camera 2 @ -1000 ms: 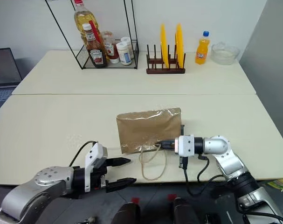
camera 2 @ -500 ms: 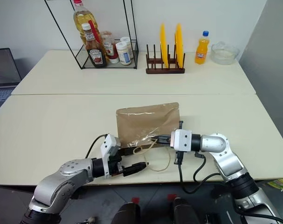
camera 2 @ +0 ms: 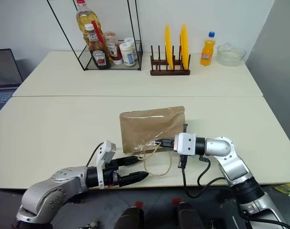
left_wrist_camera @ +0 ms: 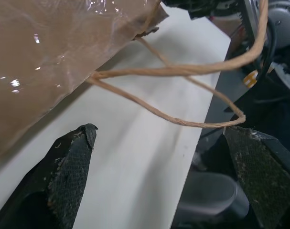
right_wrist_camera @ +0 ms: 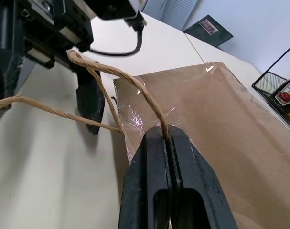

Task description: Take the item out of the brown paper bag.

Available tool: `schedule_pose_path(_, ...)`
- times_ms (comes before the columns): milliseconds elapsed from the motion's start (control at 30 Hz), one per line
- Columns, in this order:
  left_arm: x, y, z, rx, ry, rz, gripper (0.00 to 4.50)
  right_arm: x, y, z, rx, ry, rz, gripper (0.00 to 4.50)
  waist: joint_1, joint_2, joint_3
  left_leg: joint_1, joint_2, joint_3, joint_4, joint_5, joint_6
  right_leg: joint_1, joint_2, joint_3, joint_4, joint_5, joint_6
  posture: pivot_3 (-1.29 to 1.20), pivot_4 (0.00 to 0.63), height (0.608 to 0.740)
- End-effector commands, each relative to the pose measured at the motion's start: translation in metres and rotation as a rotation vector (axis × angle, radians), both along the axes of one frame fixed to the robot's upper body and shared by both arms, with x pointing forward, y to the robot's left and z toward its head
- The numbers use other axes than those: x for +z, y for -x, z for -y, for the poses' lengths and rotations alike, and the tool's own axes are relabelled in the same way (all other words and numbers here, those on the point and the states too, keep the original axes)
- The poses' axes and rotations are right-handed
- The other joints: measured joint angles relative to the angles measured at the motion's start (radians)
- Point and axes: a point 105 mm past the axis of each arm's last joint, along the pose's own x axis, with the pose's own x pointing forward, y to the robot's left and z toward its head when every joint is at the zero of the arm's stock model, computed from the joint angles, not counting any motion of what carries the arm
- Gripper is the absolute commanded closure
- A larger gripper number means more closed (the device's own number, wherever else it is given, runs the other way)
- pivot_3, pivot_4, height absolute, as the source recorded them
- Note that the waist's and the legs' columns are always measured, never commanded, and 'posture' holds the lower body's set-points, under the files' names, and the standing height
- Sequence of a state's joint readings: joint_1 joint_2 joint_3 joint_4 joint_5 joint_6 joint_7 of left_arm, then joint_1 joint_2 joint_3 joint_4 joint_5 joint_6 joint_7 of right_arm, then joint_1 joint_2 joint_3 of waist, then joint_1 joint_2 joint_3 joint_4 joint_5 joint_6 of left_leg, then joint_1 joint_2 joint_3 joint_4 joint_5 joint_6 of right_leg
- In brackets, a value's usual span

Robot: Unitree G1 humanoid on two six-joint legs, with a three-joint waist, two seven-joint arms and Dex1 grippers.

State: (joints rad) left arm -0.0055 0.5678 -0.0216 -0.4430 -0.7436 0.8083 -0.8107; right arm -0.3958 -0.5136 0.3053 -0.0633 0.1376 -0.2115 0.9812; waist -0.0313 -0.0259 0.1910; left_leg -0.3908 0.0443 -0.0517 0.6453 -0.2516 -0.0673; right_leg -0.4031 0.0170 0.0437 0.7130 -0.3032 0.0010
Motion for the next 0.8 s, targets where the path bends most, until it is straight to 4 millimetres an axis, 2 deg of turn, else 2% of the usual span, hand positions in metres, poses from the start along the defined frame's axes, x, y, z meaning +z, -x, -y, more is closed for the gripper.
schedule_pose_path(33,0.009,0.006,0.0,-0.01,0.042,-0.009,0.0,0.009,0.001,0.003,0.004,-0.016,0.037,4.48,-0.001,0.0,0.0,0.0,0.0,0.0,0.0,0.0,0.0,0.0,0.0,0.0,0.0,0.0,0.0,0.0,0.15,0.74)
schedule_pose_path(200,0.012,0.023,-0.012,-0.021,0.046,-0.058,0.0,0.009,0.0,0.004,0.003,-0.012,0.037,4.48,-0.003,0.0,0.0,0.001,0.001,0.0,-0.001,0.0,0.0,0.0,0.0,0.0,0.0,0.0,0.0,0.0,0.15,0.74)
schedule_pose_path(400,0.015,0.019,-0.009,0.008,0.102,-0.085,0.0,0.011,-0.001,0.001,0.012,-0.016,0.041,4.48,0.0,0.0,0.0,0.0,-0.001,0.0,0.0,0.0,0.0,0.0,0.0,0.0,0.0,0.0,0.0,0.0,0.15,0.74)
schedule_pose_path(633,-0.007,0.014,0.004,0.017,0.033,-0.078,0.0,0.016,0.0,-0.002,0.023,-0.028,0.048,4.48,0.0,0.0,0.0,0.0,0.0,0.0,0.0,0.0,0.0,0.0,0.0,0.0,0.0,0.0,0.0,0.0,0.15,0.74)
schedule_pose_path(800,-0.012,0.002,0.009,0.06,0.045,-0.054,0.0,0.019,0.002,-0.003,0.033,-0.034,0.052,4.48,0.0,0.0,0.0,0.0,0.0,0.0,0.0,0.0,0.0,0.0,0.0,0.0,0.0,0.0,0.0,0.0,0.15,0.74)
